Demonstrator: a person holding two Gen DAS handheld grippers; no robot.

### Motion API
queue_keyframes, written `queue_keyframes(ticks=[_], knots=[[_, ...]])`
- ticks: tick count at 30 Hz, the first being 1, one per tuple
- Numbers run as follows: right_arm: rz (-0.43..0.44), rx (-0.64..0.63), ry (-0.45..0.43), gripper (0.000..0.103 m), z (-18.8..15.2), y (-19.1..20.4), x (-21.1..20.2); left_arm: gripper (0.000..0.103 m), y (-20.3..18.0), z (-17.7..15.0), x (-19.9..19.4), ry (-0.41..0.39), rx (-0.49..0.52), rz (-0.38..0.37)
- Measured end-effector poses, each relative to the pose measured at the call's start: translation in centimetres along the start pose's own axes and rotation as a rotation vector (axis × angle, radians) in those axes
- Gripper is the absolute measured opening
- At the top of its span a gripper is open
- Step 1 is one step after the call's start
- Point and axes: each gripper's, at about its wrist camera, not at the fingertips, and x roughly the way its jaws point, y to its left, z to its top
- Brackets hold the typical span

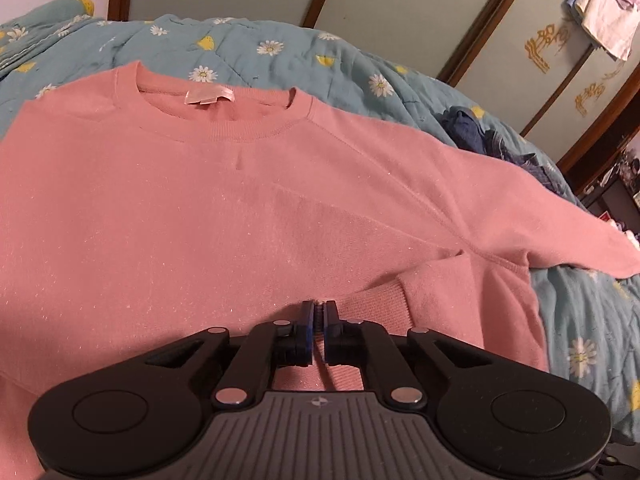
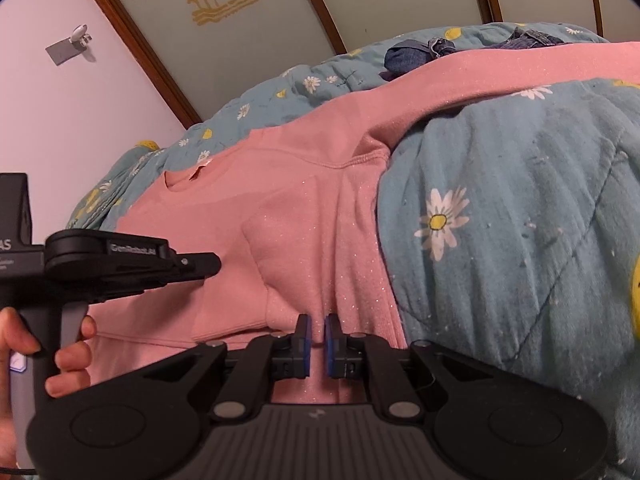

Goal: Fold clothes
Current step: 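Close the left gripper on the folded sleeve cuff near the hem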

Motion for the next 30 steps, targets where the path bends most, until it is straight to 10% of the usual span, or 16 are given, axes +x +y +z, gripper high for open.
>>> queue_keyframes(ticks=[9,13,19,30], knots=[[0.04,0.028,-0.248,0.011,1.4,-0.2,-4.5,0.021,-1.8,-0.5,-4.6,-0.085,0.045,-0.034],[0.133,0.064,-0.177,0.008,2.0,-0.1,-2.0,0.021,-4.5,-1.2,-3.9,-0.066,0.076,-0.136],[-0.023,-0.016,-0.037,0.0,1.5,0.8,1.8,0.007,-4.1,-2.9,0.4,0.01,0.037,-0.079],[0.034,-0.033,-0.077,0.008,1.1,1.3,-0.2,0.007,-2.8,-1.7,-2.2,-0.049,-0.02,-0.145]])
